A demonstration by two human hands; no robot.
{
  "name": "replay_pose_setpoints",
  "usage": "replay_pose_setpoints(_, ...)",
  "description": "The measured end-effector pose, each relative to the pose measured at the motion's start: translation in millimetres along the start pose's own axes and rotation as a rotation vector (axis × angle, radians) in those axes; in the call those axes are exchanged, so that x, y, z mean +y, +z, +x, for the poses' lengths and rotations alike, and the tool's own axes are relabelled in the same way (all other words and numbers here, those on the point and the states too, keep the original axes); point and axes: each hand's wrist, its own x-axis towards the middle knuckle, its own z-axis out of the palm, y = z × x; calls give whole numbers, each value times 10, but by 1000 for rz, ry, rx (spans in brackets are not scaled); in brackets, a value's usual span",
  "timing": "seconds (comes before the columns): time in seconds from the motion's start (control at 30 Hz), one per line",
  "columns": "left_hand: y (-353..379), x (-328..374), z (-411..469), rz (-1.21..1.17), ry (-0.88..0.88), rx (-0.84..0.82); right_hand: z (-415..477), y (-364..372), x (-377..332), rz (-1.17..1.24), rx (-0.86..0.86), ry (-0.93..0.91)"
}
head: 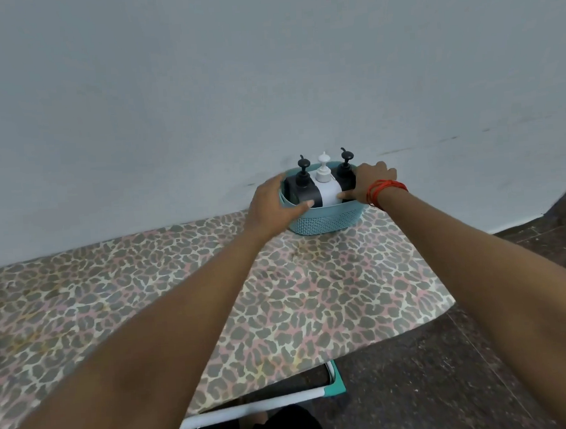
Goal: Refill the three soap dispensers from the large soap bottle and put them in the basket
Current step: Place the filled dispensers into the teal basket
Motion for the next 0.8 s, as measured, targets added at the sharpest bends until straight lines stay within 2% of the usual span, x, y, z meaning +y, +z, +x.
replay_pose_setpoints(0.1,121,60,376,24,-37,-86,8,19,31,-45,19,-1)
replay_pose_setpoints(0.27,256,68,717,201,-26,-182,98,91,94,-5,25,-35)
replay_pose_setpoints(0.8,325,105,852,228,-54,-223,16,-88,8,143,-50,42)
